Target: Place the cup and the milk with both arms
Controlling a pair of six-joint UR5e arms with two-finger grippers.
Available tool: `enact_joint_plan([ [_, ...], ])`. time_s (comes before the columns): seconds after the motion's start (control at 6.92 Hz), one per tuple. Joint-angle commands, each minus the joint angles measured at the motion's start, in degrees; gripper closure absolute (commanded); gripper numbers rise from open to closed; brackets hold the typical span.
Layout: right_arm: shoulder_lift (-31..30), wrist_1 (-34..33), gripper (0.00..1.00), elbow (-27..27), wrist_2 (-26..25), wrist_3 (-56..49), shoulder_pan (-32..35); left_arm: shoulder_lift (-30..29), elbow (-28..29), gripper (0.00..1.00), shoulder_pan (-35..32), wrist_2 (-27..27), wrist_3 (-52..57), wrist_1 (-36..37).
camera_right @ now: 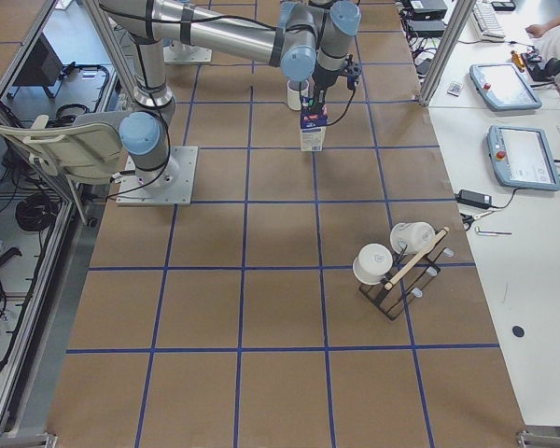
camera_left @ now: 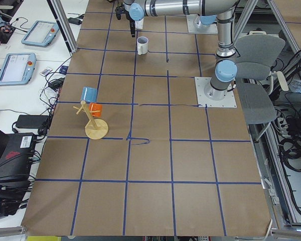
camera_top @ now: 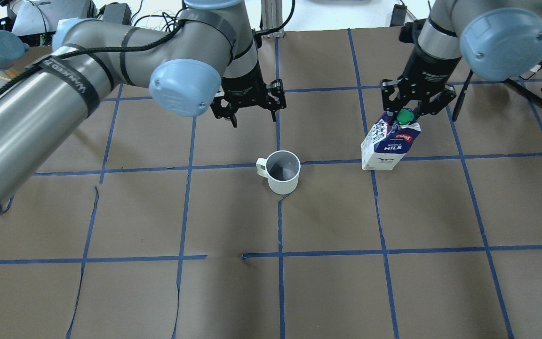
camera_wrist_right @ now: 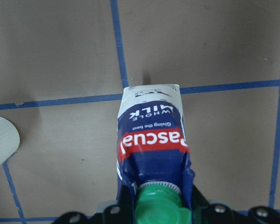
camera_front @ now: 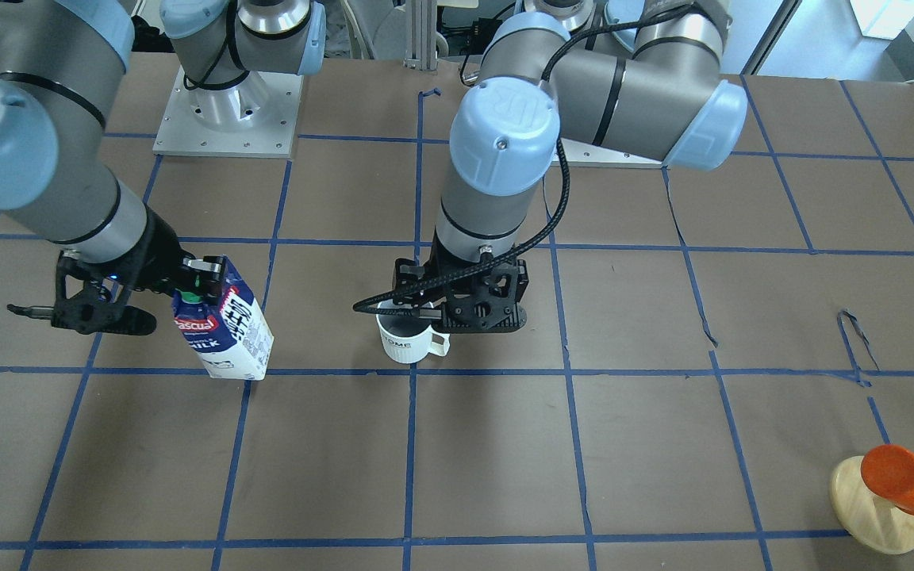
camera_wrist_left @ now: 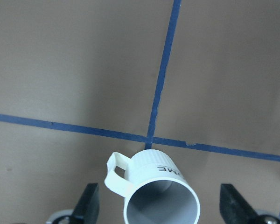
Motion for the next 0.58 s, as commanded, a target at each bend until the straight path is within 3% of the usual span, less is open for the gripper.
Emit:
enact_joint_plan([
  [0.0,2.3,0.1,0.78,-2.2,0.1,7.6,6.0,8.0,0.2,0.09,4.1,0.2,11.9,-9.8],
  [0.14,2.7,0.0,0.78,-2.2,0.1,9.6,7.8,11.3,-0.4,0.09,5.6,0.9,14.0,-13.1],
  [0.43,3.8,-0.9,0.78,-2.3,1.1,13.4,10.3,16.8,-3.4,0.05,11.7,1.1,14.1,-13.2],
])
